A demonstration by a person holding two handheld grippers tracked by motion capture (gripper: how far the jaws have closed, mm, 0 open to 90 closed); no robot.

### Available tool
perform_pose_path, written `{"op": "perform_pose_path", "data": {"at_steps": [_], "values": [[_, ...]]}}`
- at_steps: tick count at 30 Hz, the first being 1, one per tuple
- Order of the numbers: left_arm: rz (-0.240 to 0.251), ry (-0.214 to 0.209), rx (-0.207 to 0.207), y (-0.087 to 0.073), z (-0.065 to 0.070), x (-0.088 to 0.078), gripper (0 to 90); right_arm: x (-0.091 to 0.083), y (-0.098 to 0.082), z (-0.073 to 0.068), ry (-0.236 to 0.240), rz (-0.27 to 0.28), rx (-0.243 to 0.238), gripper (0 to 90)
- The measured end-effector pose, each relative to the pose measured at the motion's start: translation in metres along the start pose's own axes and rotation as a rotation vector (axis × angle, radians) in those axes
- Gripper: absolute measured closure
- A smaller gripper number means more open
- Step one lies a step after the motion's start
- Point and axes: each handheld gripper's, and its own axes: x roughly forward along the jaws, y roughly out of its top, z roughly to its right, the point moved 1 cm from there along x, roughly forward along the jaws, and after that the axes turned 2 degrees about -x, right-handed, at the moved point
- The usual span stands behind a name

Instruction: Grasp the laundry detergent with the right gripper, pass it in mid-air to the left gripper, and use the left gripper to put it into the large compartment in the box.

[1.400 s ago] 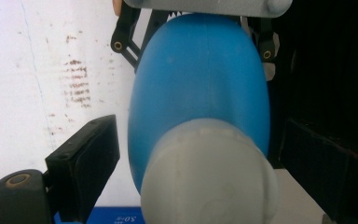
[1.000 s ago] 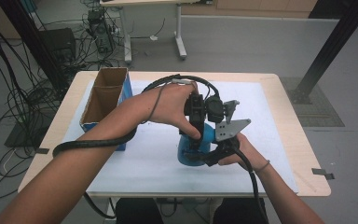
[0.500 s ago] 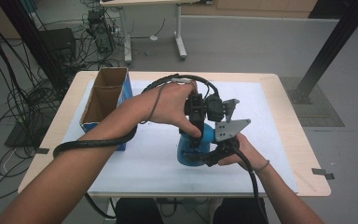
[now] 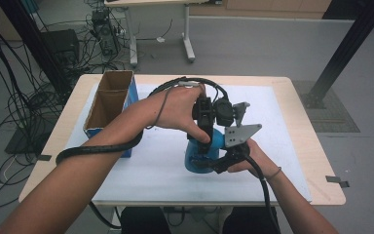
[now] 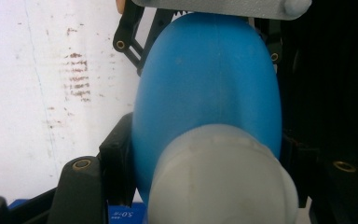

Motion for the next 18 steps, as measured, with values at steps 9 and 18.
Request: {"op": "perform_pose_path", "data": {"at_steps": [9, 18], "values": [[-0.001, 0.005, -0.001, -0.0009, 0.0012, -0.0019, 37.4, 0.0012, 0.0004, 0.0, -0.001, 0.008, -0.004, 42.5], [0.006, 0.01, -0.003, -0.0029, 0.0031, -0.0024, 37.4, 0.0012, 0.0017, -0.0009, -0.003, 0.007, -0.008, 42.5]]}}
